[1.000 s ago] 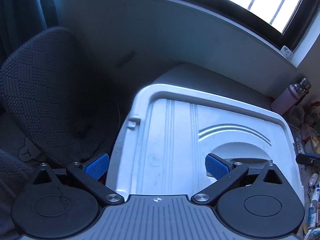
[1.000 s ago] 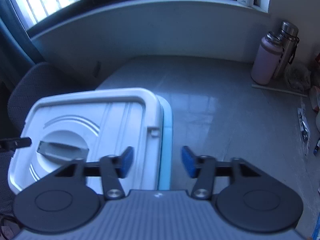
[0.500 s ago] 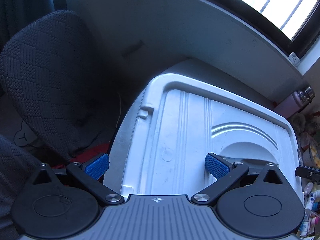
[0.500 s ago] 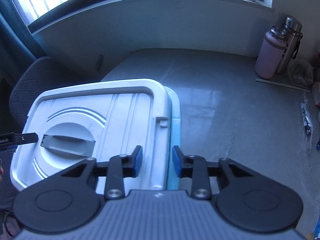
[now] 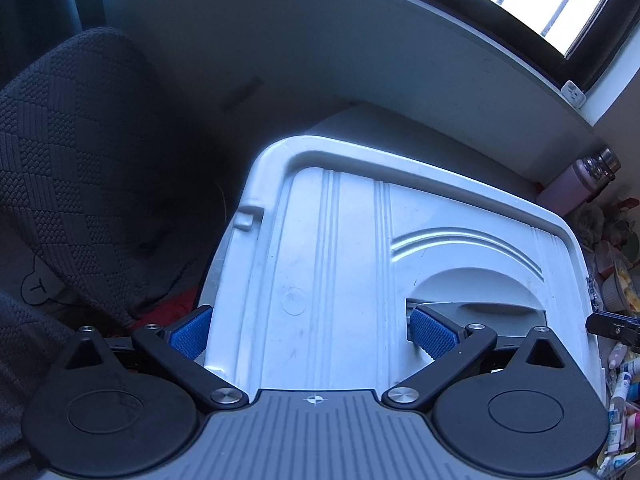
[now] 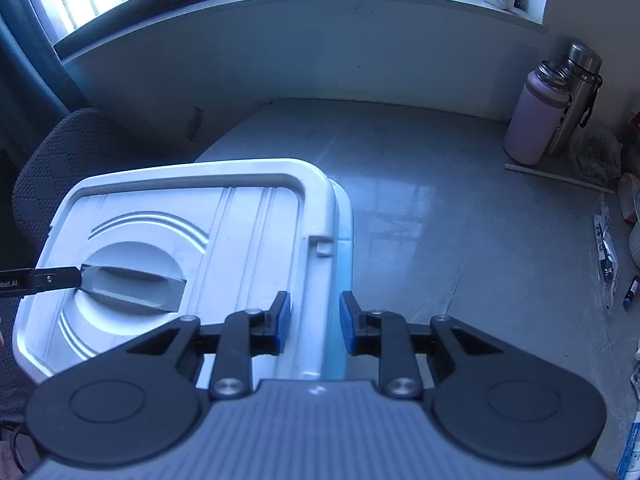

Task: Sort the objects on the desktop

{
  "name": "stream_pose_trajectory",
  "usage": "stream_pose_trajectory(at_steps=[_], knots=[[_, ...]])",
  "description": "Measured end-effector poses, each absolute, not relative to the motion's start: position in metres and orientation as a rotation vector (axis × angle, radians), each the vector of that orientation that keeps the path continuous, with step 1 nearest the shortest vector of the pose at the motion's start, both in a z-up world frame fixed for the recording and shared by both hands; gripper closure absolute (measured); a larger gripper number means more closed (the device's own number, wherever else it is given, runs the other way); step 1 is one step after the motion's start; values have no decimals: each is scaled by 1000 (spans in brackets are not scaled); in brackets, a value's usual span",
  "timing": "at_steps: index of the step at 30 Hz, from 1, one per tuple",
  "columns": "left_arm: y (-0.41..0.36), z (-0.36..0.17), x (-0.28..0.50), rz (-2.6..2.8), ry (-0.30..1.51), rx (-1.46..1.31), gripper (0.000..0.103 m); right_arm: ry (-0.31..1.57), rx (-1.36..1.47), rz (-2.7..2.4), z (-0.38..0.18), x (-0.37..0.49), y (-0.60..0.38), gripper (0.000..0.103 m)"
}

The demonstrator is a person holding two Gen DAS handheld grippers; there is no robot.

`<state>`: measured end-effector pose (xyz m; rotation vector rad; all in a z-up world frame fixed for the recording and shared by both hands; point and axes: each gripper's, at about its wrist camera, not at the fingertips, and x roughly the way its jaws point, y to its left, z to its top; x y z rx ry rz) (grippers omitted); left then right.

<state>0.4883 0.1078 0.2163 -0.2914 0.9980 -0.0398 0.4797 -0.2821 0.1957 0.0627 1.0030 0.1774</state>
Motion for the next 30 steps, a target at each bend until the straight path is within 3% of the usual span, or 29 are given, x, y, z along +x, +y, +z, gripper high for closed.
stream_pose_trajectory(at_steps=[10,16,24,30], knots=[[102,210,490,-65,998,-268,1,1013,49,139,187,479,-286,76],[107,215,485,-53,977,-249,1,1010,62,130,187,473,-287,70],[103,208,476,-45,969,-208,0,1000,88,154,179,470,-288,34],[94,213,471,-6,937,-189,0,975,153,210,170,456,-295,31]])
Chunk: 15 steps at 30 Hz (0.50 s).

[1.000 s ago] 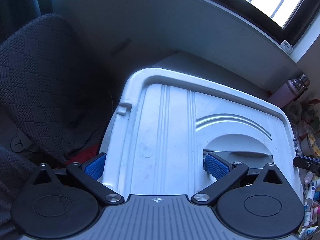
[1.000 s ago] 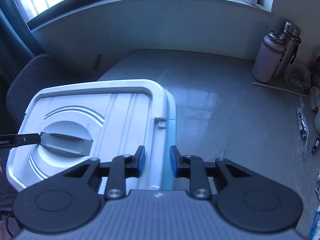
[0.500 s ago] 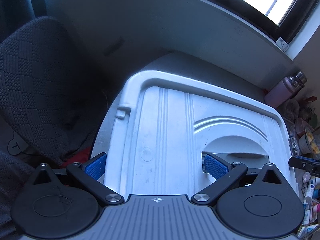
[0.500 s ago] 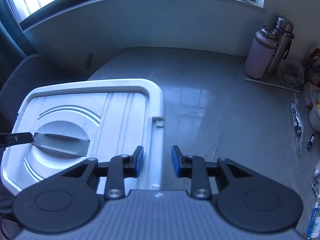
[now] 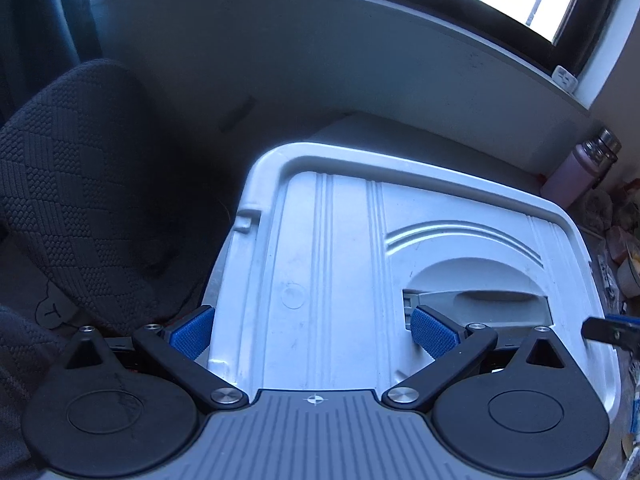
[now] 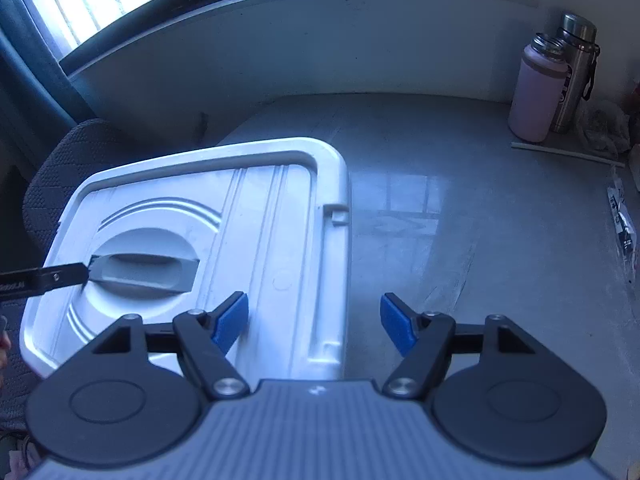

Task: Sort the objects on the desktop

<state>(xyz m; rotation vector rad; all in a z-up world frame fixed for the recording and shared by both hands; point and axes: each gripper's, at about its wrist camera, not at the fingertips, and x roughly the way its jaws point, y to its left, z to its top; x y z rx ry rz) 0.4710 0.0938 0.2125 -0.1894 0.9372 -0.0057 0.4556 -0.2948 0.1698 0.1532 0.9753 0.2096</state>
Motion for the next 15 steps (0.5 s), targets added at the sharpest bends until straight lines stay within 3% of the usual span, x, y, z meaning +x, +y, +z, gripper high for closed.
stream_pose_trajectory(at_steps=[7,15], knots=[[86,228,468,30,885,-116,0,961,186,201,174,431,-290,32],[74,245,377,-15,718,-47,0,784,163,103,185,336,-273,31]])
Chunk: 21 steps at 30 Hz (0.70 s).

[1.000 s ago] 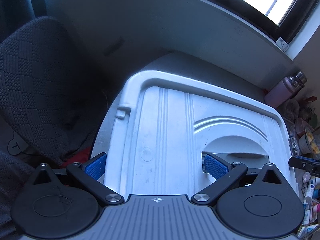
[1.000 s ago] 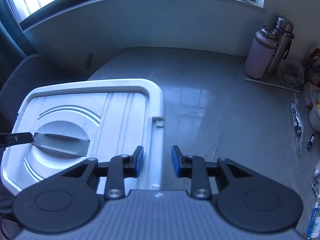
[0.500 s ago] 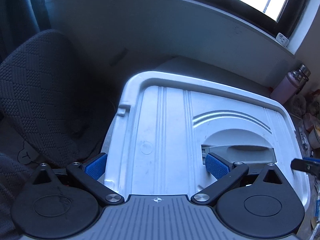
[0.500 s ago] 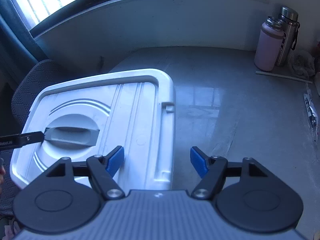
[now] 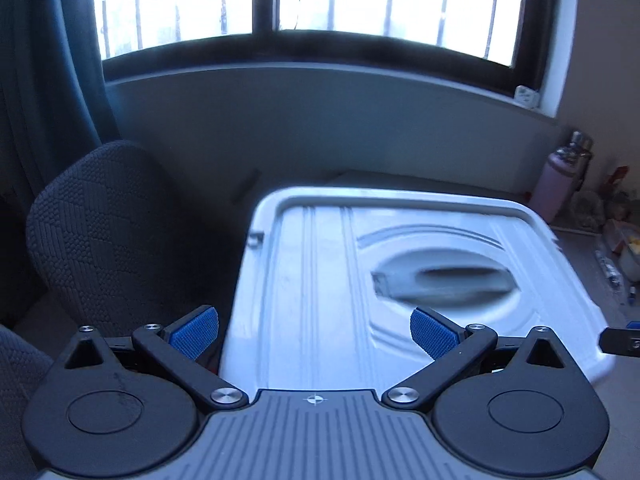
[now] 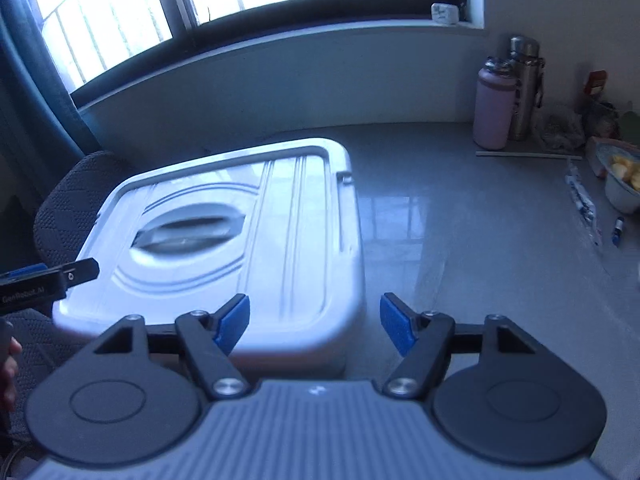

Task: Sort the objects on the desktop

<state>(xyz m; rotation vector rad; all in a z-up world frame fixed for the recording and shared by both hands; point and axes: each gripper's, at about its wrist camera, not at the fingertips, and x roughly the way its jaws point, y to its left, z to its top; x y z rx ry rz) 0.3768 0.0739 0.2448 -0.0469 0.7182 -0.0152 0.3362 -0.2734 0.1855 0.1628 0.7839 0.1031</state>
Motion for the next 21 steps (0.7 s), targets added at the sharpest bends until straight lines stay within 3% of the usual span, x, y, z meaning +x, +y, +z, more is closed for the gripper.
stream_pose_trajectory(at_steps=[9,21], knots=[[83,187,257,-8,710,-27,0,665,17,130,143,227,-222,31],[92,119,191,68,624,-14,0,574,50,101,80,196,-207,31]])
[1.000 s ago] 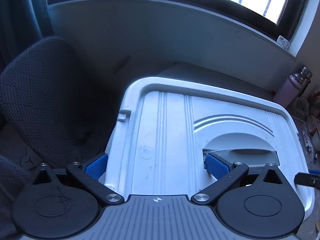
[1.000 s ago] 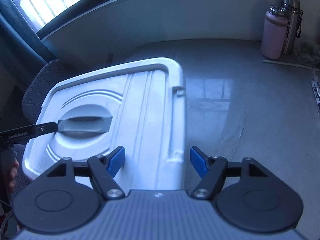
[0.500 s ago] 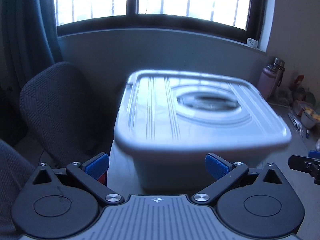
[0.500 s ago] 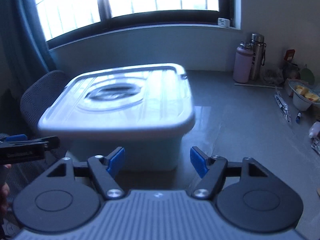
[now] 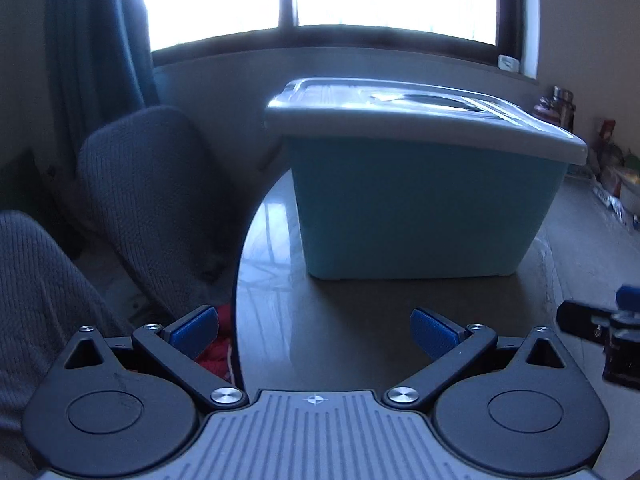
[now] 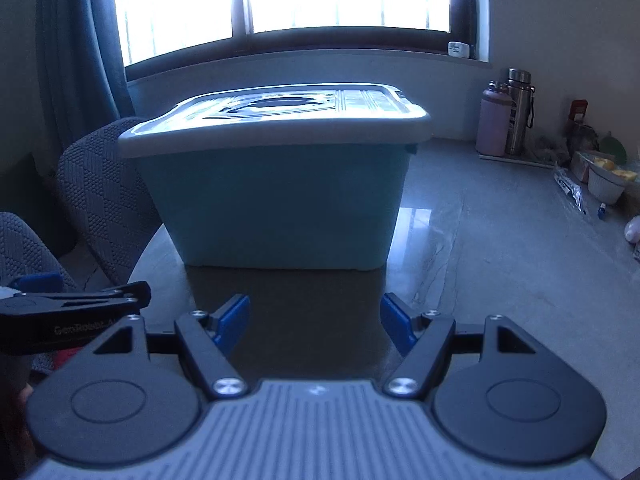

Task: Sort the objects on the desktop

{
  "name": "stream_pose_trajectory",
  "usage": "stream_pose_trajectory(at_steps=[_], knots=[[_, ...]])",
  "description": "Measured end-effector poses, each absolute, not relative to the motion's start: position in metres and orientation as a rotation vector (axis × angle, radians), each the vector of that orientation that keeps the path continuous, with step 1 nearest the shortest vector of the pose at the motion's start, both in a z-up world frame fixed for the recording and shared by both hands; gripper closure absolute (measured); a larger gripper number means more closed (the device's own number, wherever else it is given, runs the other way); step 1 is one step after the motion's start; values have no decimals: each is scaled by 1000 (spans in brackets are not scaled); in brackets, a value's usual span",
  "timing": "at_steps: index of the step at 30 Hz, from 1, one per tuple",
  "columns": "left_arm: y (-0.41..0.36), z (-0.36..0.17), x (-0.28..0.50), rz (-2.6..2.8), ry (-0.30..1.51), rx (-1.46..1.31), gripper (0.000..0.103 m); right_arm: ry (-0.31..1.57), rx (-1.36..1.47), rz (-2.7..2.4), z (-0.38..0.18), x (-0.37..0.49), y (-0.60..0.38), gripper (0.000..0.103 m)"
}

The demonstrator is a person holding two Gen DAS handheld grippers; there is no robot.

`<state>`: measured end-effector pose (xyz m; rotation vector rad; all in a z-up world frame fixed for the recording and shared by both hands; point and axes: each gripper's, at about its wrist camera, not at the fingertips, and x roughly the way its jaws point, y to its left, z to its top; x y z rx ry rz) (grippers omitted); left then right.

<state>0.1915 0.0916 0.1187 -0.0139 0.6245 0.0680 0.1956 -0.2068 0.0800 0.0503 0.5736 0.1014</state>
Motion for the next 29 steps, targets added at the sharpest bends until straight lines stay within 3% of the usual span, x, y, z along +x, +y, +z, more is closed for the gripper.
stream_pose_trajectory(at_steps=[29], knots=[[85,83,197,-3,662,31,0,580,94,85,56,200,-206,31]])
